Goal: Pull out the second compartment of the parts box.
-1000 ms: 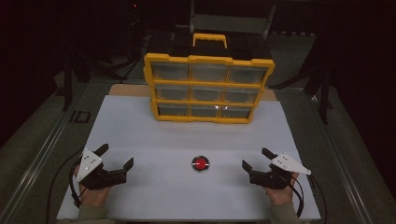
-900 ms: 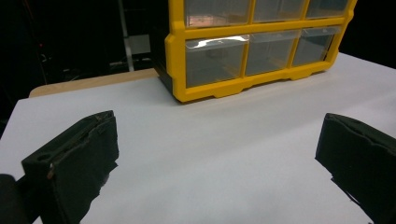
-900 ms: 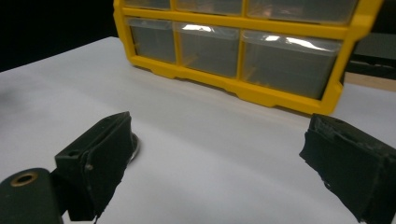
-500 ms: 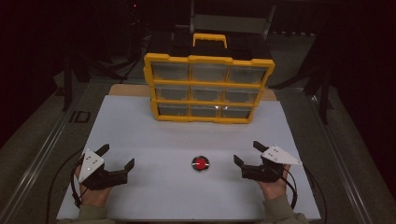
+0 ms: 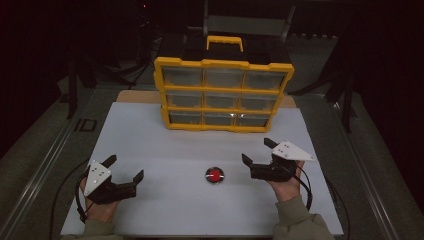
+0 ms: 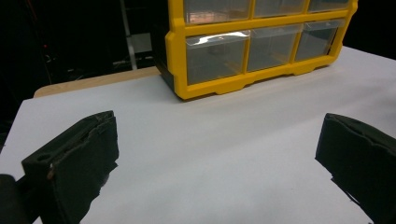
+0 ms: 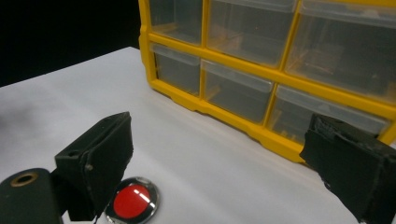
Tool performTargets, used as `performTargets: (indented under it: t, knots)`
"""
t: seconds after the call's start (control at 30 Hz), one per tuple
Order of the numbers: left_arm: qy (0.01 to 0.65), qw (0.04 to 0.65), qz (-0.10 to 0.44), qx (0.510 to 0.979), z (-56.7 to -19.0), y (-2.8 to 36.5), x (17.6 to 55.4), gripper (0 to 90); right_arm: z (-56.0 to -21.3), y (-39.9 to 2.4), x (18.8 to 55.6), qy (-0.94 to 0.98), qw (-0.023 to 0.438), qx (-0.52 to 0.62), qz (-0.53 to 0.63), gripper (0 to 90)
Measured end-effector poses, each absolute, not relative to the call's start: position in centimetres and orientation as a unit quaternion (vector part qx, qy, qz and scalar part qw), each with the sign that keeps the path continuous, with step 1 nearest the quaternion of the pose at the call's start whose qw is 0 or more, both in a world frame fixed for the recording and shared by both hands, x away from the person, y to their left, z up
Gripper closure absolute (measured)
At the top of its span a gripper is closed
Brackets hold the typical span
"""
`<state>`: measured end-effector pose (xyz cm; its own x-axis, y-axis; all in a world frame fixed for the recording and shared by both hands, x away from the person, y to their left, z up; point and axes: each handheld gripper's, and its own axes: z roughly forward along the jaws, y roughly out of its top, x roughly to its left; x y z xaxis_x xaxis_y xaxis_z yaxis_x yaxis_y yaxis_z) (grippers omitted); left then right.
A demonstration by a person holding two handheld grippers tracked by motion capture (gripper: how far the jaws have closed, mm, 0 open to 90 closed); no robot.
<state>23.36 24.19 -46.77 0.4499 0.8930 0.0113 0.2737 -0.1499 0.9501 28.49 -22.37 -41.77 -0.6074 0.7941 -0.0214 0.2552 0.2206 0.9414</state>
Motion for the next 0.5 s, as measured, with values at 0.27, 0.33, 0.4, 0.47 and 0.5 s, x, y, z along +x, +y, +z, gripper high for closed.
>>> performTargets:
  t: [0.27,0.33,0.4,0.47,0.5]
  knots:
    - [0.423,0.497,0.312,0.69,-46.8,24.3,23.4,0.0,-40.1,-21.2,30.3,0.74,0.274,0.347,0.507,8.0]
    - [0.424,0.497,0.312,0.69,-46.8,24.3,23.4,0.0,-39.7,-20.9,30.7,0.74,0.279,0.345,0.506,8.0]
    - [0.425,0.497,0.313,0.689,-46.8,24.4,23.4,0.0,-39.4,-20.6,31.1,0.74,0.282,0.346,0.503,8.0]
    - [0.425,0.496,0.313,0.689,-46.8,24.4,23.4,0.0,-39.1,-20.4,31.5,0.741,0.283,0.345,0.501,8.0]
    - [0.425,0.496,0.313,0.689,-46.8,24.4,23.4,0.0,-38.9,-20.3,31.7,0.741,0.283,0.344,0.502,8.0]
